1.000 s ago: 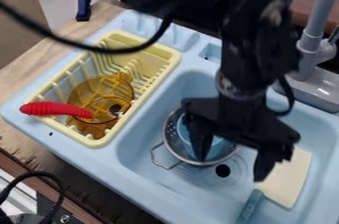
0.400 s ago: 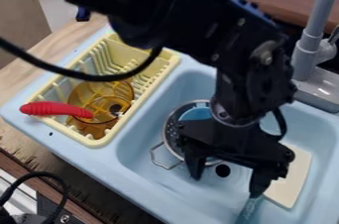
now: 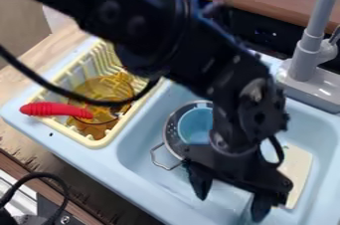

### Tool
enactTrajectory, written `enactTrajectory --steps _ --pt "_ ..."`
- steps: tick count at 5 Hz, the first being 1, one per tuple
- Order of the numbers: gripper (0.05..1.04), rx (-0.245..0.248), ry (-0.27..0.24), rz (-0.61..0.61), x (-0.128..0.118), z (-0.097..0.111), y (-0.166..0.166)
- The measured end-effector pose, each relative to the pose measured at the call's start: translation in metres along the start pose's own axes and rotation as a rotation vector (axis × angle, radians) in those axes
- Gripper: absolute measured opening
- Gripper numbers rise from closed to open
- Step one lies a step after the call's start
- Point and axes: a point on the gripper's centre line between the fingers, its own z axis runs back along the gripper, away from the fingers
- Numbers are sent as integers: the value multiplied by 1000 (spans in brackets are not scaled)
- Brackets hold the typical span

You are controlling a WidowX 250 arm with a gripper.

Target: Move the chopping blade to the top middle side of the sink

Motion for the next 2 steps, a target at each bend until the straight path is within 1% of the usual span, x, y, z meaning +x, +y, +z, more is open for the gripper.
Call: enactTrajectory --steps 1,2 --pt "999 5 0 0 -2 -6 -4" --pt "999 28 10 -3 -4 -15 -4"
